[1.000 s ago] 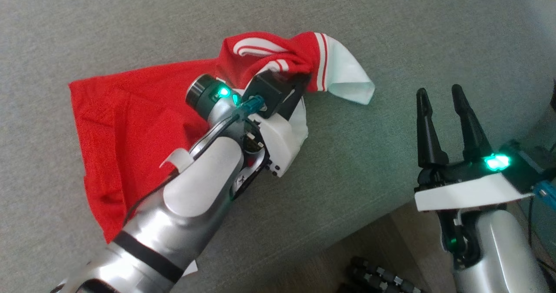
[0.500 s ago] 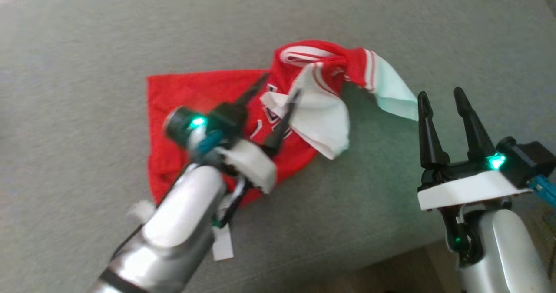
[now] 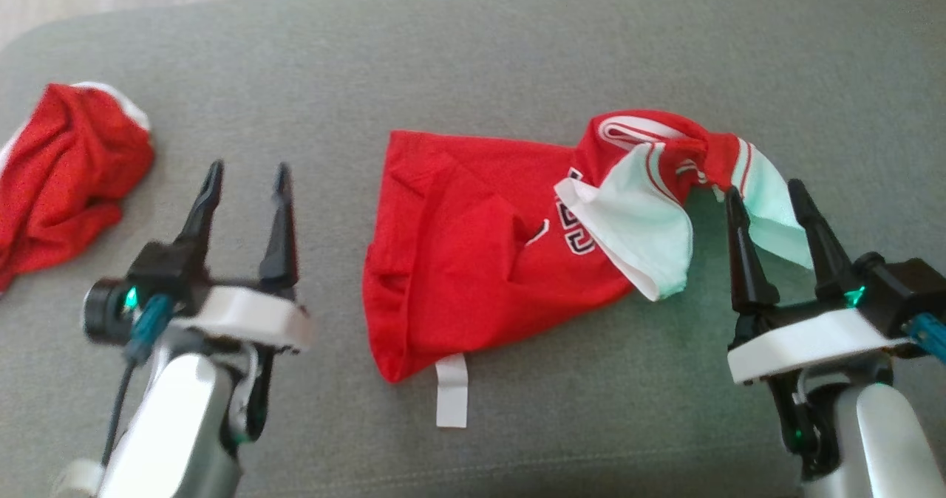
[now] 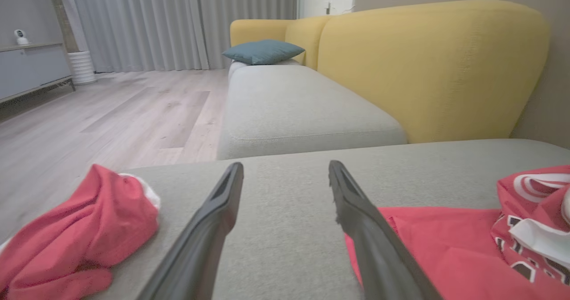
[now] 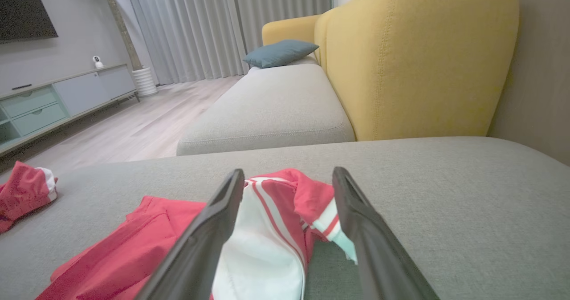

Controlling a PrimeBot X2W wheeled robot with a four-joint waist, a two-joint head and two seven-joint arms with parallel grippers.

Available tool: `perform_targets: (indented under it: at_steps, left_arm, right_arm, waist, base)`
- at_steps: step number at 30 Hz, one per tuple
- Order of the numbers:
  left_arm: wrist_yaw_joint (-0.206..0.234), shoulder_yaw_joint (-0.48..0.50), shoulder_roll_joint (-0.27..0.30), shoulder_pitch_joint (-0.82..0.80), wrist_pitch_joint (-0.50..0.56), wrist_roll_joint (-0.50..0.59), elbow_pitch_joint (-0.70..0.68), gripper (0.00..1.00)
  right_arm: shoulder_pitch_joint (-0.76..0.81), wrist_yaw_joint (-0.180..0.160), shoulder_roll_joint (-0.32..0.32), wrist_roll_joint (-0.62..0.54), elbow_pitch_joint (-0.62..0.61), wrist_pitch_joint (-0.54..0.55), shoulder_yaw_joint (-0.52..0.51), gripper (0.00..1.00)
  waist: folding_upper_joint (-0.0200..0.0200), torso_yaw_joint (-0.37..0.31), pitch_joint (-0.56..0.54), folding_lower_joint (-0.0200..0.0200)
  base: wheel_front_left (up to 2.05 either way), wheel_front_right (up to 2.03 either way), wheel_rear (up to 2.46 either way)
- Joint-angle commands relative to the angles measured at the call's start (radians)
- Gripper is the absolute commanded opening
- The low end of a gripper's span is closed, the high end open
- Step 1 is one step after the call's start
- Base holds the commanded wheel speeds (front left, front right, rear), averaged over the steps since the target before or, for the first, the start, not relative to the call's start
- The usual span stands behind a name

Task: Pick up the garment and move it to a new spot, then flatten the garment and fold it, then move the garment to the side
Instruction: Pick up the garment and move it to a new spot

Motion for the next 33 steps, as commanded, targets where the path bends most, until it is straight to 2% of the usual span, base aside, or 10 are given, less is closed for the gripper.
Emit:
perform_targets:
  at_steps: [1,7,17,33]
  left_arm:
    - [0.004,0.050,0.027,-0.020,-0.006,0.007,-0.043,1.00]
    - [-0.019,0.089,0.033,0.070,-0.006,0.028,-0.074,1.00]
    - [-0.020,0.084,0.039,0.198,-0.006,0.054,-0.110,1.00]
    - [-0.010,0.076,0.045,0.221,-0.006,0.068,-0.110,1.00]
  right_arm:
    - [-0.002,-0.001,-0.005,-0.011,-0.040,0.008,0.017,1.00]
    - [0.035,-0.001,-0.005,-0.021,-0.028,0.033,0.006,1.00]
    - [0.110,-0.001,-0.005,-0.016,-0.032,0.067,-0.004,1.00]
    - [0.133,-0.001,-0.005,-0.013,-0.050,0.092,-0.003,1.00]
  waist:
    - [-0.0001,0.021,-0.023,0.0000]
    - [-0.0001,0.027,-0.068,0.0000]
    - [-0.0001,0.015,-0.132,0.0000]
    - [-0.0001,0.017,-0.140,0.0000]
  base:
    - [0.00,0.00,0.00]
    - [0.00,0.00,0.00]
    - [0.00,0.00,0.00]
    - [0.00,0.00,0.00]
